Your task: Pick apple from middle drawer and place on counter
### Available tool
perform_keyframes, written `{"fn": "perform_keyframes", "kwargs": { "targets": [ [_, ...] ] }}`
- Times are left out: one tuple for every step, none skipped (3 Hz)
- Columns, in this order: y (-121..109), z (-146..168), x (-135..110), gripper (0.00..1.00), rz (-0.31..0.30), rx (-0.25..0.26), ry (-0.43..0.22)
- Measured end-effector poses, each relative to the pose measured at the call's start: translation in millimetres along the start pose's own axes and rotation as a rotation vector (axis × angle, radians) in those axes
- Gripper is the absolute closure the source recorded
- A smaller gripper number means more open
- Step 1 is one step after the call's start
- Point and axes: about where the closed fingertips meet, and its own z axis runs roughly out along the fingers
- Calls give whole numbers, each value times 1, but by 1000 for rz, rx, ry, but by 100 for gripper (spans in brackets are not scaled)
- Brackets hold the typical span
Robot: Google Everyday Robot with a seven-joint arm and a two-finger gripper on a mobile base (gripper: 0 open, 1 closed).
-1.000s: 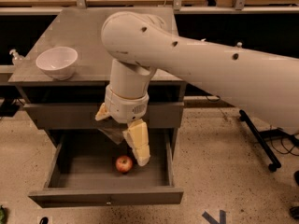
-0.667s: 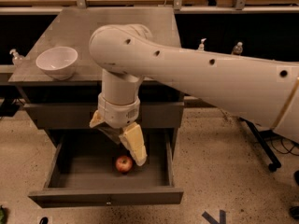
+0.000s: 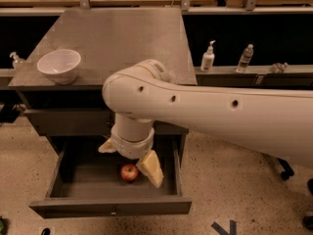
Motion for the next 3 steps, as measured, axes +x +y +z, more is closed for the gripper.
{"fn": "perform_keyframes", "kwargs": {
  "targets": [
    [-8,-4,4,0,9,-18,47],
    [-21,41,6,0,-133,10,135],
    [-52,85,-1,0,-242,96,196]
  ]
}}
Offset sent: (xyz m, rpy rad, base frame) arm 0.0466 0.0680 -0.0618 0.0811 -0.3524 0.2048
